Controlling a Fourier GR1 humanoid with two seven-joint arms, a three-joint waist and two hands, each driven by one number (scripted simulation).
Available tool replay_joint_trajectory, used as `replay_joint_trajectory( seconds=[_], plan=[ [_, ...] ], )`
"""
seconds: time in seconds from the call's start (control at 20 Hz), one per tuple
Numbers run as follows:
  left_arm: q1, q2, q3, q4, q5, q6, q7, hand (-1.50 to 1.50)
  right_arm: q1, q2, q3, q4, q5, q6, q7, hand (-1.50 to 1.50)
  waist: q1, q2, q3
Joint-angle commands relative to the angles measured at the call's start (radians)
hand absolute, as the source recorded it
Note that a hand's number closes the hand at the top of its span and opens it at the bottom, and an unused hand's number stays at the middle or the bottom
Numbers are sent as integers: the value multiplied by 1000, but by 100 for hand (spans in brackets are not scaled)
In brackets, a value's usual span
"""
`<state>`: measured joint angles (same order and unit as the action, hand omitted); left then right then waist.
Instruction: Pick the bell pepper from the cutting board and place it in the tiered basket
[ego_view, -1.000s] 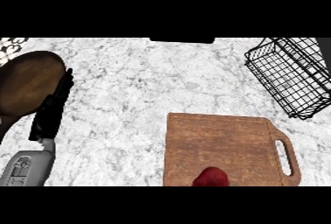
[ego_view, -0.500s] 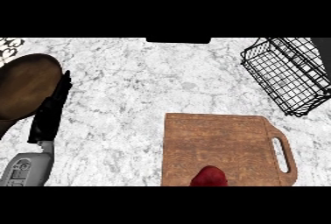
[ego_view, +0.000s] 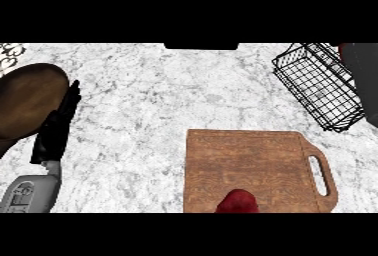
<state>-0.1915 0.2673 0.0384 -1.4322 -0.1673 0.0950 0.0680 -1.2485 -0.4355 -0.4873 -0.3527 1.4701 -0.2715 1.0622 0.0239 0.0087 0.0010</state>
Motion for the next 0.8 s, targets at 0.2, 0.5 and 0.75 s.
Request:
replay_joint_trajectory(
  seconds=[0.2,0.5,0.75],
  plan=[
    [-16,18,13,-5,4,-21,20,0,58,24,-21,-115,-5,-268,44,-150,-4,-2,0],
    [70,-2,12,7,-10,-2,-60,0,68,65,40,-233,101,-313,147,-150,-14,-10,-2],
    [31,-20,11,-10,-32,37,16,0,74,66,8,-378,127,-226,229,-150,-46,-22,-2]
  ],
)
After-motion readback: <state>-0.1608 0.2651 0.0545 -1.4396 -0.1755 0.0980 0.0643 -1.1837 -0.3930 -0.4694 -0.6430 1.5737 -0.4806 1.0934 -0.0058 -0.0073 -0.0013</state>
